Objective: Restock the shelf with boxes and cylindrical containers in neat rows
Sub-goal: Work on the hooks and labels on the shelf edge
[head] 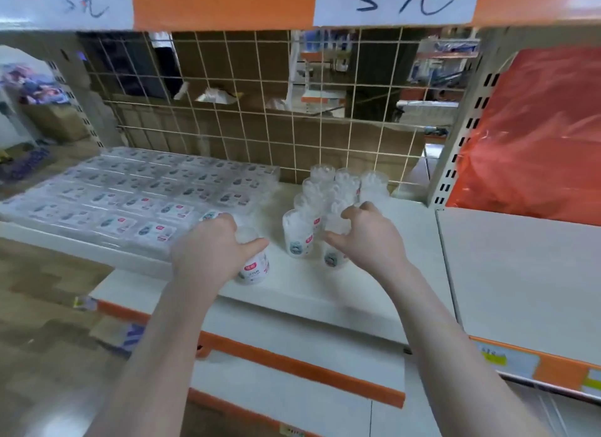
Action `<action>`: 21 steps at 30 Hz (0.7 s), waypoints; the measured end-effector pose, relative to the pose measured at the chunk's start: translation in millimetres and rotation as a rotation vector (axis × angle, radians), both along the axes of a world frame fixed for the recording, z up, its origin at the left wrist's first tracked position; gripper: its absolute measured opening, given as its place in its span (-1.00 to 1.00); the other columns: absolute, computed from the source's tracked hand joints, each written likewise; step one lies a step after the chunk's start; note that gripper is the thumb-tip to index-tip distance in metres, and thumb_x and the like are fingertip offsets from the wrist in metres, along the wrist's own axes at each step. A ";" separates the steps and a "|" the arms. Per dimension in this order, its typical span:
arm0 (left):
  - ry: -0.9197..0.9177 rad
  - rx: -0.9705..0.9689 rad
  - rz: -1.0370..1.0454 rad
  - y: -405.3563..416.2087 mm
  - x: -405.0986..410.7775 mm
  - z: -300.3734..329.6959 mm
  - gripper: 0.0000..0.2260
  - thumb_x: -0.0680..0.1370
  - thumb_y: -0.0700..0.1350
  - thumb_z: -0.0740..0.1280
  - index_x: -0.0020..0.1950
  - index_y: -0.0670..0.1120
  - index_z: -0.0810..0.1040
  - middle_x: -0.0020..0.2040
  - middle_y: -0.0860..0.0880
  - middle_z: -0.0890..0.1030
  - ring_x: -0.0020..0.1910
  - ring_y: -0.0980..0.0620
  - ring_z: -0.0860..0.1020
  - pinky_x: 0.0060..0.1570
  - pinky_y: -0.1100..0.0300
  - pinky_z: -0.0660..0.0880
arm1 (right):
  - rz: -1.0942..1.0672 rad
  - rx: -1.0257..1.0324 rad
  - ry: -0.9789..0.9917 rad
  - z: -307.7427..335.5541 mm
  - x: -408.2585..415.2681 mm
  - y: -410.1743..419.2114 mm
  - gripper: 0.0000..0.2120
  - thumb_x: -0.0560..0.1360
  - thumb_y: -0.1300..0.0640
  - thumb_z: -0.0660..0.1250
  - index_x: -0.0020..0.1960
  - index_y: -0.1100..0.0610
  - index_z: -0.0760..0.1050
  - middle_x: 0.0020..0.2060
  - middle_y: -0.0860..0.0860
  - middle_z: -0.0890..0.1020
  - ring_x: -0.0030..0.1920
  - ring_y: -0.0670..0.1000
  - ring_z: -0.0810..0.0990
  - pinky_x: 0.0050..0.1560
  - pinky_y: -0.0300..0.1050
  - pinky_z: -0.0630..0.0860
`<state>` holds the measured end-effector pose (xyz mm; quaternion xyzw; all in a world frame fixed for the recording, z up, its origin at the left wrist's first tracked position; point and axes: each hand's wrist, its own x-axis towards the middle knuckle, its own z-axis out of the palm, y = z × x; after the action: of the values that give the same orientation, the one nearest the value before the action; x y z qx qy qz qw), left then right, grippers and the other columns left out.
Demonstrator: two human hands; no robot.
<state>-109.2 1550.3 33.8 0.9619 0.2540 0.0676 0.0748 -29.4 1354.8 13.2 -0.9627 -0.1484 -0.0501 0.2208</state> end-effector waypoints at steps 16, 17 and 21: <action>0.031 -0.042 -0.212 50.2 32.3 1.4 -0.44 0.41 0.37 0.26 0.19 -0.02 0.45 0.07 -0.02 0.58 0.02 -0.11 0.55 -0.10 0.07 0.50 | -0.164 -0.021 -0.003 -12.4 3.5 44.0 -0.45 0.43 -0.15 0.35 0.33 0.08 0.38 0.15 0.08 0.43 0.02 0.17 0.54 -0.08 -0.03 0.47; 0.033 -0.043 -0.216 49.9 33.0 2.1 -0.45 0.41 0.37 0.27 0.19 -0.01 0.45 0.05 -0.02 0.58 0.01 -0.10 0.55 -0.14 0.09 0.48 | -0.166 -0.014 -0.012 -12.7 3.7 44.1 -0.44 0.43 -0.16 0.36 0.33 0.07 0.37 0.14 0.08 0.43 0.01 0.17 0.54 -0.09 -0.03 0.47; 0.027 -0.041 -0.246 48.0 34.9 5.3 -0.47 0.43 0.35 0.28 0.18 -0.04 0.46 0.06 -0.03 0.58 0.01 -0.08 0.54 -0.21 0.14 0.37 | -0.162 -0.006 -0.044 -15.0 3.5 43.3 -0.40 0.40 -0.21 0.37 0.33 0.05 0.37 0.11 0.08 0.44 -0.04 0.15 0.55 -0.15 -0.05 0.46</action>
<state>-74.2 1598.3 39.1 0.9849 0.1365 0.0398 0.0988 -25.8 1398.0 -1.8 -0.9708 -0.0749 -0.0885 0.2099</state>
